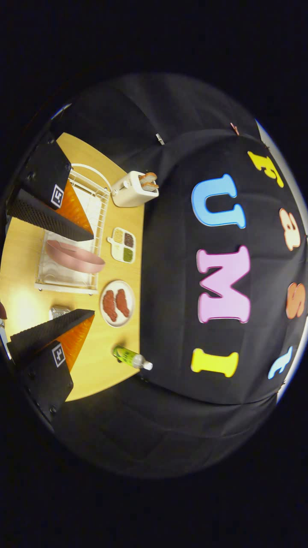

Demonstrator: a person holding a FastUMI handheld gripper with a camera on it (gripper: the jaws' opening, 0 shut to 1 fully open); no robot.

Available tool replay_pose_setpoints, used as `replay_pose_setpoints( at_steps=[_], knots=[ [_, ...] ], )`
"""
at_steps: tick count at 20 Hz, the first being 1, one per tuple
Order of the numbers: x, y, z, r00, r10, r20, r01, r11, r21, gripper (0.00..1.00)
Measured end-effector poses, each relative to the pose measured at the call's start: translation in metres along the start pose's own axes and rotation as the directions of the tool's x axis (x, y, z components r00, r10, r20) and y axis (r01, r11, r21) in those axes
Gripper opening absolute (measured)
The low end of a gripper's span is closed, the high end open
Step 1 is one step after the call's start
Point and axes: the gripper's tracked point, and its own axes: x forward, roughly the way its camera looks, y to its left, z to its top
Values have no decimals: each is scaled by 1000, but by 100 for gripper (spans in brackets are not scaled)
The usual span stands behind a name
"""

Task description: Take the plate from the dish rack, then take the spoon from the basket and place it into the plate.

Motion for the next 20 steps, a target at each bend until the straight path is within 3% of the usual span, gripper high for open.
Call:
replay_pose_setpoints(
  at_steps=[3,7,13,18,20],
  knots=[
    [36,6,-24,983,33,-183,-16,996,91,96],
    [85,11,-51,925,31,-378,30,987,155,92],
    [133,13,-89,841,8,-541,97,981,166,83],
    [152,18,-108,792,-4,-610,126,979,157,55],
    [151,12,-117,762,-42,-647,153,982,115,37]
  ],
)
